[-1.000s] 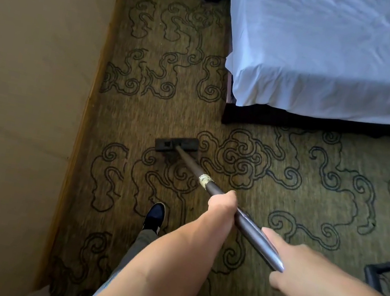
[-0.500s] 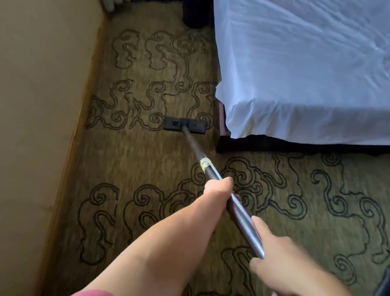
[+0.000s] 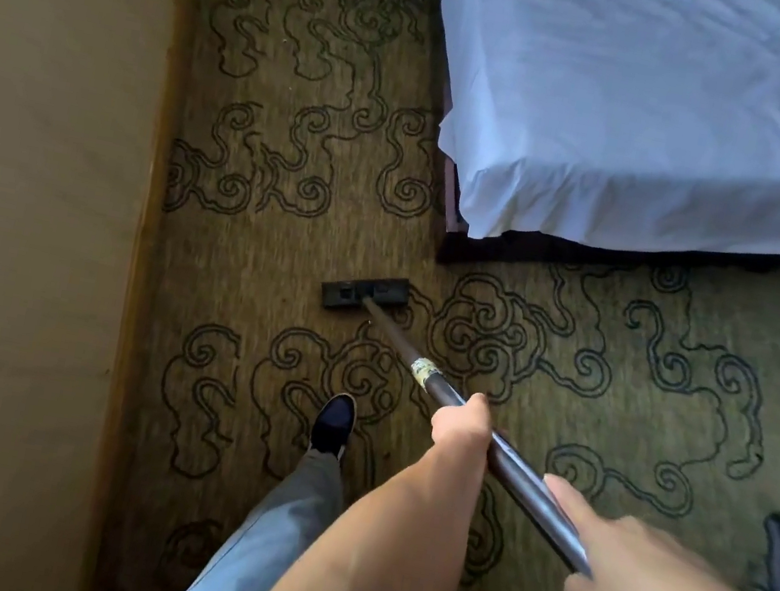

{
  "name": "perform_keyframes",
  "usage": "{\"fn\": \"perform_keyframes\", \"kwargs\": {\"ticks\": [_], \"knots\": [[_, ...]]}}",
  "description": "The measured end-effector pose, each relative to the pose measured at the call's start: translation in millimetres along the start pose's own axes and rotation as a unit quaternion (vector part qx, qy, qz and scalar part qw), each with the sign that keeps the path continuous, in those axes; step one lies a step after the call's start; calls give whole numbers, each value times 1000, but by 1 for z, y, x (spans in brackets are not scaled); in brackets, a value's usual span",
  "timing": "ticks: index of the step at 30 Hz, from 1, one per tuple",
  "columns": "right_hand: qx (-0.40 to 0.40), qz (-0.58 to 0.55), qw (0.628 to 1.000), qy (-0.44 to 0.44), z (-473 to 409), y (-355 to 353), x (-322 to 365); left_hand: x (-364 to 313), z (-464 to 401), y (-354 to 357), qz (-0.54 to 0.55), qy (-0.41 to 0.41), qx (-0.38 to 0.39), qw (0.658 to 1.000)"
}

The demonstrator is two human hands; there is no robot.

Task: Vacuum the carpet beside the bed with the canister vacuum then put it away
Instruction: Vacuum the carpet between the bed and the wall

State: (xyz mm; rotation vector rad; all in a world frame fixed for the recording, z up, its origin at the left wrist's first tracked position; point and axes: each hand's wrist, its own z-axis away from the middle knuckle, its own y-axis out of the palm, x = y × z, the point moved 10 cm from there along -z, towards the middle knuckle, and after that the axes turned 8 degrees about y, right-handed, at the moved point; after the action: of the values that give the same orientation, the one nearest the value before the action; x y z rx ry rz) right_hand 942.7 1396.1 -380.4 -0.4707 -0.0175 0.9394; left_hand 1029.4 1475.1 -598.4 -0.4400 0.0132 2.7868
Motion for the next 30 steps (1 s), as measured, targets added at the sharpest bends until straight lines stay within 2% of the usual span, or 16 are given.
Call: {"fn": "perform_keyframes", "kwargs": {"ticks": [2, 3, 5, 6, 8, 9, 15, 20, 23, 27, 29, 30], "knots": [[1, -13, 1000, -11, -13, 13, 1, 7, -7, 0, -13, 7, 10, 1000], [0, -17, 1000, -20, 9, 40, -18, 43, 7, 9, 0, 8, 5, 1000], [-9, -24, 1000, -14, -1, 50, -23, 41, 5, 11, 0, 29, 4, 1000], [2, -14, 1000, -26, 17, 77, -39, 78, 19, 12, 4, 30, -13, 999], [-17, -16, 999, -28, 11, 85, -42, 78, 18, 15, 13, 49, -5, 999], [-15, -17, 999, -34, 19, 103, -55, 101, 28, 21, 20, 51, -13, 998], [-28, -6, 999, -34, 7, 143, -66, 133, 27, 23, 36, 67, -16, 997], [-44, -10, 998, -48, -10, 150, -61, 136, 17, 19, 43, 72, -12, 996], [-27, -45, 998, -42, -20, 160, -65, 143, 9, 20, 42, 70, -20, 996], [39, -184, 982, -10, -34, 197, -73, 168, -4, 21, 67, 65, -30, 995], [52, -216, 975, -10, -37, 201, -75, 165, 1, 23, 74, 66, -26, 995], [79, -222, 972, -3, -39, 220, -79, 190, -5, 22, 65, 57, -31, 996]]}}
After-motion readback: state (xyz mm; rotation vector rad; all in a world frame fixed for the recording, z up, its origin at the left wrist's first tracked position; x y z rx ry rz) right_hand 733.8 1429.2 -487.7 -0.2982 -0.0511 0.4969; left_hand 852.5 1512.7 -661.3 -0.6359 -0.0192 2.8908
